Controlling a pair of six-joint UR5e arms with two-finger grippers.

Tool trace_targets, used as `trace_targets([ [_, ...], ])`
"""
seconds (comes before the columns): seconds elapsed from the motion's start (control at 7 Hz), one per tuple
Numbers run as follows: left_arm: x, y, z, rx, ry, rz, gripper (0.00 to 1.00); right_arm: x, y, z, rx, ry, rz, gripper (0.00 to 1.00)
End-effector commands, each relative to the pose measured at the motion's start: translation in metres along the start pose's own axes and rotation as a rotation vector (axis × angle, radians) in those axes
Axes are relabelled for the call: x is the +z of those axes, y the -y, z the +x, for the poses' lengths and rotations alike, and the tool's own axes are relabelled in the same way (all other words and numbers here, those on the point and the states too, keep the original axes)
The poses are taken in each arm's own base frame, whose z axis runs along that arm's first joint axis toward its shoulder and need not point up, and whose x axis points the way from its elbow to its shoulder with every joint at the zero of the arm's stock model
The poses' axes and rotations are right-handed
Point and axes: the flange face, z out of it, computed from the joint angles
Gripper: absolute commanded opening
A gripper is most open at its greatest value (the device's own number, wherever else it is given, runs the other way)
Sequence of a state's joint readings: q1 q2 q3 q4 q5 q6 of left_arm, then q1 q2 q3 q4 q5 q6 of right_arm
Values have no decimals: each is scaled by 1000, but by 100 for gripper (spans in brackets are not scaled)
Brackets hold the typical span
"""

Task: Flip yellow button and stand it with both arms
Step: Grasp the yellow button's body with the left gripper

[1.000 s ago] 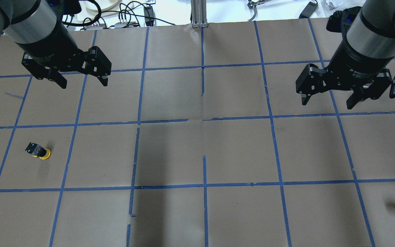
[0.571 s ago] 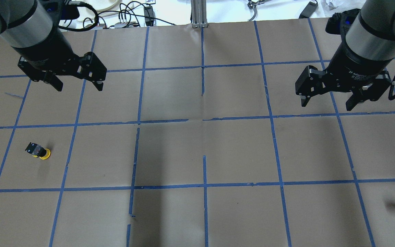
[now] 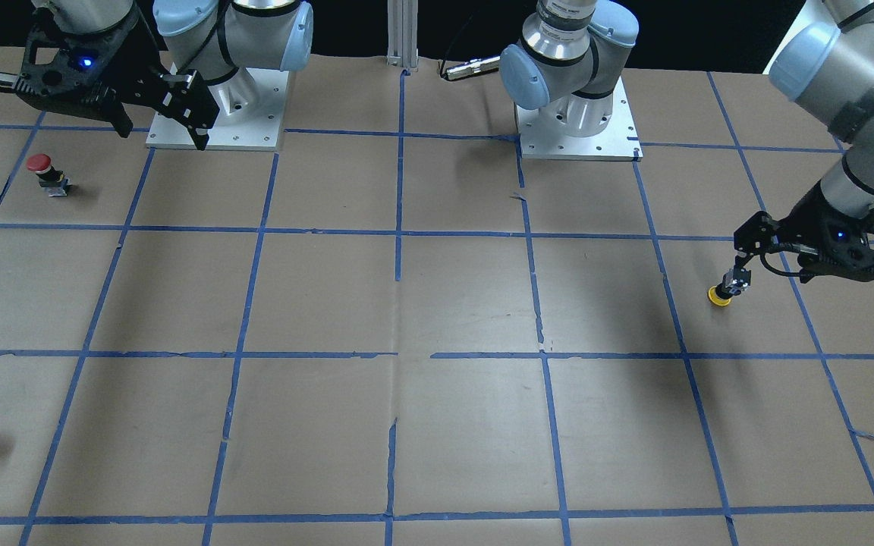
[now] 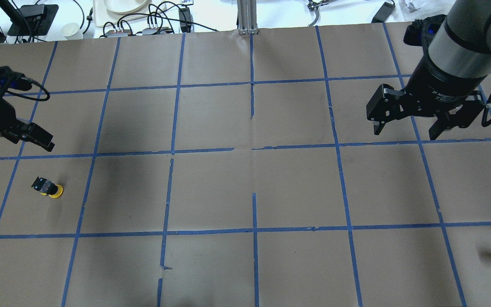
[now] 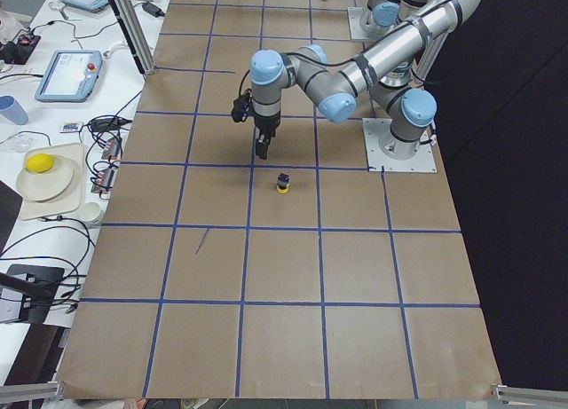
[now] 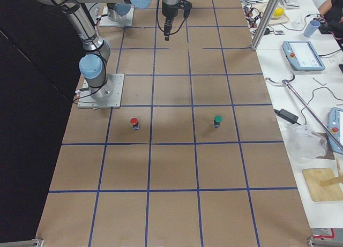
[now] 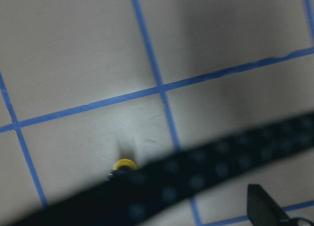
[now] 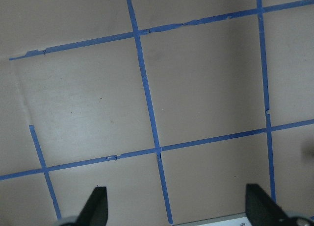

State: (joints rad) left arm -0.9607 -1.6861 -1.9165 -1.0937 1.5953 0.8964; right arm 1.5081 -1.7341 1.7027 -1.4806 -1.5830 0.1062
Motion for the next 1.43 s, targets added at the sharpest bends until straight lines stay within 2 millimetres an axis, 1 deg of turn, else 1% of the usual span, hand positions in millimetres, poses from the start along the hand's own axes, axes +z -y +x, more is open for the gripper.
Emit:
trace_targets([
  [0.0, 60, -18, -44, 105, -36, -19, 99, 0, 0, 0, 0, 2, 0, 100],
  [0.14, 77, -22, -37, 122, -66, -37, 99, 0, 0, 0, 0, 0, 0, 100],
  [0.29, 78, -26, -23, 136, -70, -46, 99, 0, 0, 0, 0, 0, 2, 100],
  [0.57, 81, -29, -20, 131, -84, -46, 99, 0, 0, 0, 0, 0, 0, 100],
  [0.71, 94, -35, -11, 126, -107, -62, 98, 2, 0, 0, -3, -2, -4, 100],
  [0.86, 97, -35, -4, 130, -71, -48, 86, 0, 0, 0, 0, 0, -1, 100],
  [1.0, 96, -35, -7, 134, -43, -38, 58, 1, 0, 0, -2, -2, -4, 100],
  [1.14, 96, -36, -7, 134, -42, -39, 37, 1, 0, 0, -2, -2, -4, 100],
  [1.29, 93, -35, -6, 137, -39, -32, 29, 2, 1, 0, -3, -4, -5, 100],
])
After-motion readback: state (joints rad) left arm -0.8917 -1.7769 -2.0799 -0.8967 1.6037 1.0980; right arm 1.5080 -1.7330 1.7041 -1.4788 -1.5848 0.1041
